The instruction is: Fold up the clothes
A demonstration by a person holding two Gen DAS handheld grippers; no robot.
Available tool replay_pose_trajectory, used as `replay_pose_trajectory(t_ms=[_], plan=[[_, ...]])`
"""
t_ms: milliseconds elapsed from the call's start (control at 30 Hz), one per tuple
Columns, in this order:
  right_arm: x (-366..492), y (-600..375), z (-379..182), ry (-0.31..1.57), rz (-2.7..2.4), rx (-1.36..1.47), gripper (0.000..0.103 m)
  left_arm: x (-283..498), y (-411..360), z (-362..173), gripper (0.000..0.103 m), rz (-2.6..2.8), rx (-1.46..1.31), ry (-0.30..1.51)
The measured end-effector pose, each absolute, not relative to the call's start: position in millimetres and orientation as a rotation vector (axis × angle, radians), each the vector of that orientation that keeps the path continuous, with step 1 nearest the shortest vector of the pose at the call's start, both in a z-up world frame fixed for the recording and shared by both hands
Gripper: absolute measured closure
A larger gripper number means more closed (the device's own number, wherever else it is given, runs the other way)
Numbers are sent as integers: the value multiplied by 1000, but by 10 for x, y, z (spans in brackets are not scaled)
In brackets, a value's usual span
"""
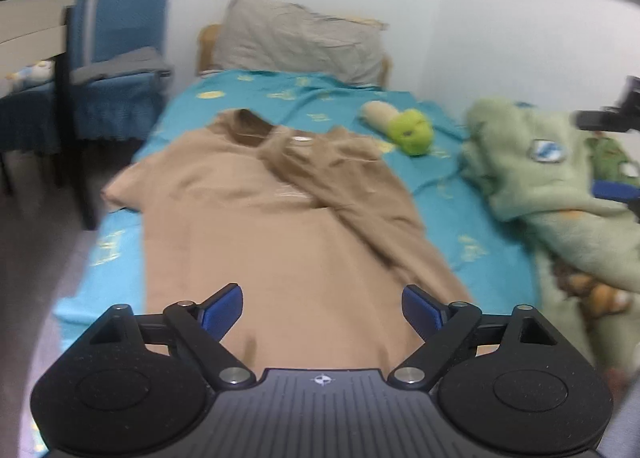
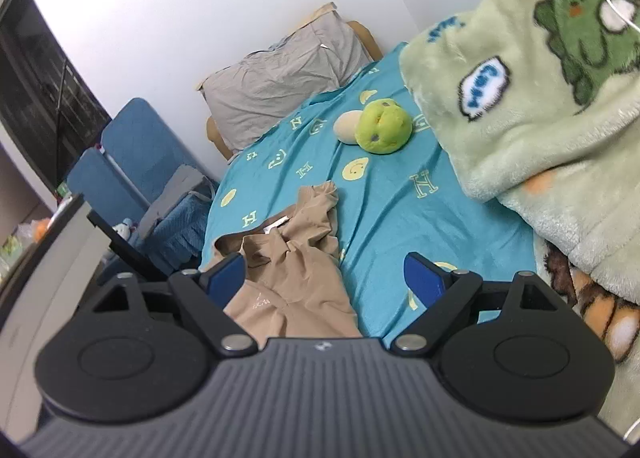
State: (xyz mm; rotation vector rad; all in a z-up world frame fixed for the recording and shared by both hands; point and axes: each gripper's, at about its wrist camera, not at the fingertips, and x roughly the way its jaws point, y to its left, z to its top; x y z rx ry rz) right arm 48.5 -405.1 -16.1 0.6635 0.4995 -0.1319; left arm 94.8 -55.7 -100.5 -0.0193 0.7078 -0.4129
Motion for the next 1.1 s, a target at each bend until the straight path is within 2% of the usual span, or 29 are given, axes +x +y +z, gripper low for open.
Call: replay_pose_trajectory(t_ms=[100,200,367,500,600,833,867,933,1000,1100], plan=[[562,-4142,-300,539,-99,705,15,1114,-379,-1123,14,-283,-104,834],[616,-4167,-401,576,-98,743,15,1254,-194,-1177,14,-199,-172,868],[939,-4120,-487,640,28,767,15,1688,-196,-1091,14,-168,-85,796],[1572,-4178,-460,693,154,801,16,2268,-328,-1054,14,-186,36,728],[2121,-4263,-533,702,174,722,15,2770,-454,-1068,14,-198,130,668],[3392,-4406,-1128,683,151,650,15,3949,-999,-1407,14,-283,370,594],[3570,-4410,-1225,676,142,640,16,4085,-1069,-1480,14,-290,409,588],[3918,-4365,-1437,694,124,578,28,4335,-1162,-1645,14,-316,486,591],[4175,-4306,-1613,714,106,524,29,4538,-1203,-1804,14,-336,542,592],[4392,-4222,-1765,717,137,487,37,4765,-1177,-1937,14,-372,528,597]])
